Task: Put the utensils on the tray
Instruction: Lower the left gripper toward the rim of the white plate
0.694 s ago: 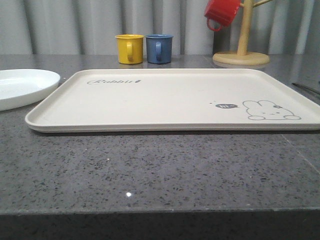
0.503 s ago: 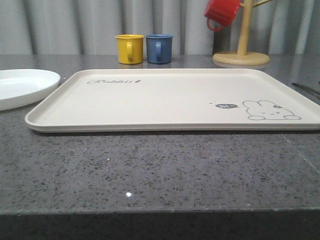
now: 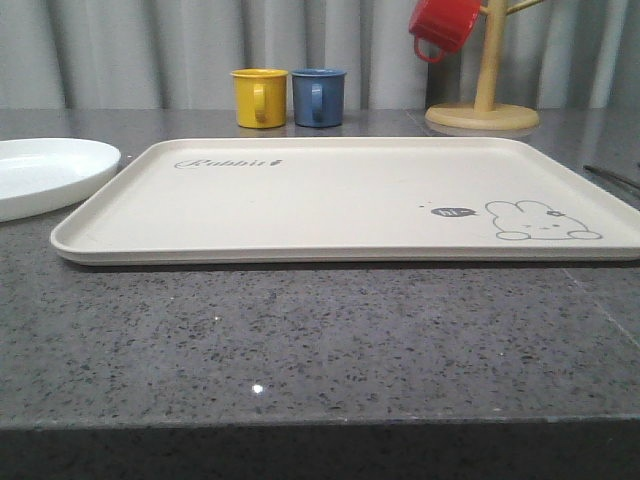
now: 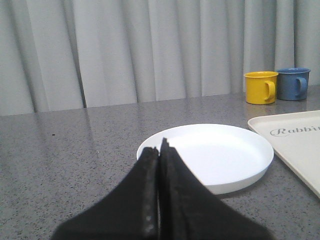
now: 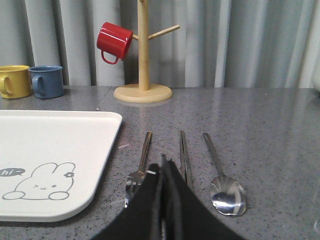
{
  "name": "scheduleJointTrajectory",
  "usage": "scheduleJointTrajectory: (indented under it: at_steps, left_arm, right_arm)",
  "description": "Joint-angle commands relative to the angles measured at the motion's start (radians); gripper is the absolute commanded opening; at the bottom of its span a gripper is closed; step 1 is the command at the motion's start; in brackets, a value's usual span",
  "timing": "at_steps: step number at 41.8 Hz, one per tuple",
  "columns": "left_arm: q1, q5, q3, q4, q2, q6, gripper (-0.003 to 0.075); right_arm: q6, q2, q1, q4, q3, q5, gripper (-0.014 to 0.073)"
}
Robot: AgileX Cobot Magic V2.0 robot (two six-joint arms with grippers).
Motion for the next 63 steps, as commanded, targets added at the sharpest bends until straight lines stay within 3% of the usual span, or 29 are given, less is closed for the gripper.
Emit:
scheduleJointTrajectory:
  at_steps: [1,8,15,18,32,39,48,59,63]
  left_arm:
    - [-0.005,-0.100,0.006,0.000,-0.021,-0.002,-0.0020]
    - [-0.005,-0.131,0.006,0.000,-0.021,-0.002,-0.0020]
    - [-0.005,-0.345,-0.011,0.000,-0.021,-0.002,-0.0020]
    - [-0.005,-0.356,-0.067,0.000,-0.019,-0.002,-0.0020]
    - [-0.005,0.140,-0.547,0.000,0.188,-0.002,-0.0020]
    - [-0.005,0.385,-0.691,0.000,0.322,-0.002,-0.0020]
    - [-0.005,0.485,-0.688,-0.019,0.422,-0.002,-0.0020]
    - [-0.005,0.485,-0.663,-0.019,0.492,-0.002,-0.0020]
    - [-0.005,0.494,-0.663,-0.019,0.515,-0.002,0.0005]
  right_arm:
    - [0.001,-0.016,-0.003,-0.007,-0.004,-0.091,-0.0067]
    - [0.001,-0.016,-0.003,-0.005,-0.010,-0.150,-0.0067]
    - [0.001,-0.015,-0.003,-0.001,-0.101,-0.117,-0.0067]
    - [0.001,-0.003,-0.003,-0.001,-0.176,-0.060,-0.0067]
    - [0.001,0.284,-0.003,-0.002,-0.598,0.298,-0.0067]
    - [0.001,0.437,-0.003,-0.002,-0.679,0.420,-0.0067]
    - [0.001,0.583,-0.003,-0.002,-0.677,0.446,-0.0067]
    - [0.001,0.697,-0.003,-0.002,-0.677,0.492,-0.0058]
    - [0.001,0.730,-0.003,-0.002,-0.677,0.518,0.0068]
